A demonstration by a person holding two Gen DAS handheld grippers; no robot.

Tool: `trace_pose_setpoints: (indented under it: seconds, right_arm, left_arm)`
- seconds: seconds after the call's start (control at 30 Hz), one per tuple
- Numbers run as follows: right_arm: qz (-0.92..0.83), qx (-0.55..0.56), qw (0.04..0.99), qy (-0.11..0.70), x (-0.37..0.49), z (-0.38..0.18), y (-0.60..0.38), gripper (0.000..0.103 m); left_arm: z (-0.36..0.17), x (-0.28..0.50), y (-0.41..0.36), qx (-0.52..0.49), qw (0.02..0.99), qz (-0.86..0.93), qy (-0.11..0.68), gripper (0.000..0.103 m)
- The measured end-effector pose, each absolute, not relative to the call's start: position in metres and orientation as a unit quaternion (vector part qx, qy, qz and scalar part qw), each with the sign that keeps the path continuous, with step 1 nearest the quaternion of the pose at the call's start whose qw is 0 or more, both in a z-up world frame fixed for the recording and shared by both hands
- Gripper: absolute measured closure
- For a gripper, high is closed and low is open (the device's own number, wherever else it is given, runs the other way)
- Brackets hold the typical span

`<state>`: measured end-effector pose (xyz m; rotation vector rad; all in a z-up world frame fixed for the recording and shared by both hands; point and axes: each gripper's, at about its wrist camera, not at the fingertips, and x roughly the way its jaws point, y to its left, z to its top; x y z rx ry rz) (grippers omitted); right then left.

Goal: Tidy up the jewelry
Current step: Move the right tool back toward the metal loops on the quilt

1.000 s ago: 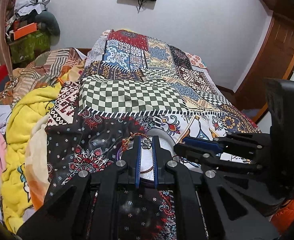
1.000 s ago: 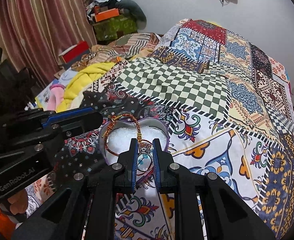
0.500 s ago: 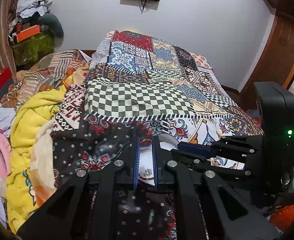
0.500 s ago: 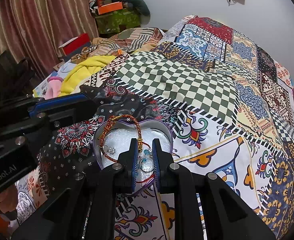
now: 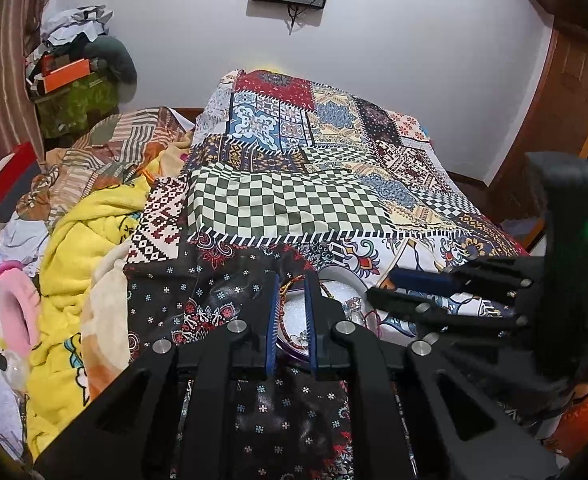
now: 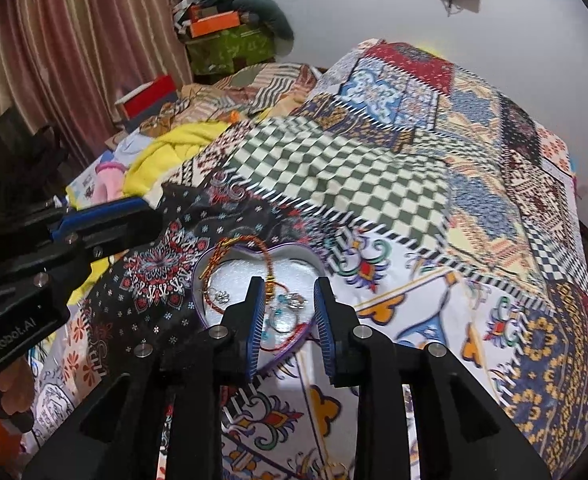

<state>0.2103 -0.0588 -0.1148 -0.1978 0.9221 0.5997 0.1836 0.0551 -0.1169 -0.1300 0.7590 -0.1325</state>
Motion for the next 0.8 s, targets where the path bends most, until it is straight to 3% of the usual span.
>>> trace_pose_setpoints:
  seconds: [0.07, 0.17, 0.37, 0.8]
  right_arm:
    - [0.280, -0.086, 0.853, 0.432, 0.209, -0.107, -0.067, 0.070]
    - [0.269, -0.076, 0.866, 0.415, 0.204, -0.092, -0.080, 0.064]
    - [0.247, -0.058, 0.881, 0.399, 0.193, -0.075, -0.113, 0.064]
    - [0.195, -0.054, 0.882, 0.426, 0.173, -0.096, -0.171, 0.064]
  left_arm:
    - [-0.112, 0.180, 0.053, -0.059, 0.927, -0.065, 0.365, 0.081]
    - [-0.105, 0.174, 0.049, -0.050, 0.931, -0.063, 0.356, 0.077]
    - [-0.095, 0.162, 0.039, -0.038, 0.934, -0.066, 0.350, 0.071]
    - [-0.129, 0.153, -0.012, -0.025, 0.904, -0.119, 0.410, 0.070]
